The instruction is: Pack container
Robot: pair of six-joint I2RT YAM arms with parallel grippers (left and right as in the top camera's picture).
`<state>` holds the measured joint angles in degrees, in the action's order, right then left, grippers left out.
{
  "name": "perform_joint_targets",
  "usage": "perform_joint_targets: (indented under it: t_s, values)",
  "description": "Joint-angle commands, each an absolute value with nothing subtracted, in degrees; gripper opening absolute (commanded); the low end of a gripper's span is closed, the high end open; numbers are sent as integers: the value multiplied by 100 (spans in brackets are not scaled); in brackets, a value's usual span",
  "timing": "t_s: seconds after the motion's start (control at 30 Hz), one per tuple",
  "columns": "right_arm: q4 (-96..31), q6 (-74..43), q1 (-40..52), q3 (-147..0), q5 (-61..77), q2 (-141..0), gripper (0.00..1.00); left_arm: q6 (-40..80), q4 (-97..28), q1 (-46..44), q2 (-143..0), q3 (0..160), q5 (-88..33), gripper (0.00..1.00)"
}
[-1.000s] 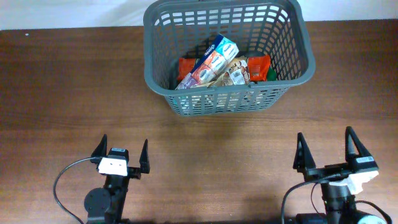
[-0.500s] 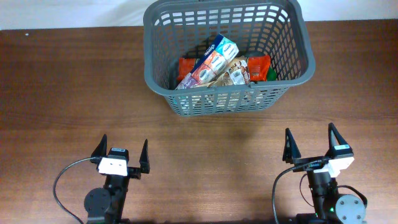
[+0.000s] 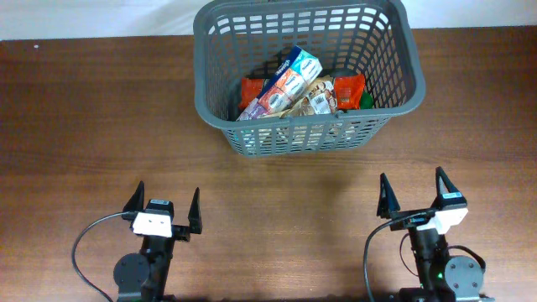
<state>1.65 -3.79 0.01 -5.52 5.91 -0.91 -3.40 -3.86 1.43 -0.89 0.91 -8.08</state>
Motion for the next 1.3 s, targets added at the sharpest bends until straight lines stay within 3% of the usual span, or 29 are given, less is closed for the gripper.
perform_joint_targets:
  t_s: [0.0,0.3,0.77,1.27]
  values:
    - [305,-329,38,-307,537,-21,99,-327,-392,156,-30,51,-764,99]
    - [589,-322,36,-32,526,-21,99,-327,-392,156,-30,51,-764,99]
    - [-412,-325,38,-32,532,-21,99,-327,-392,156,-30,51,-764,99]
    - [-410,-329,36,-32,517,-32,99,-327,-395,156,-30,51,-762,99]
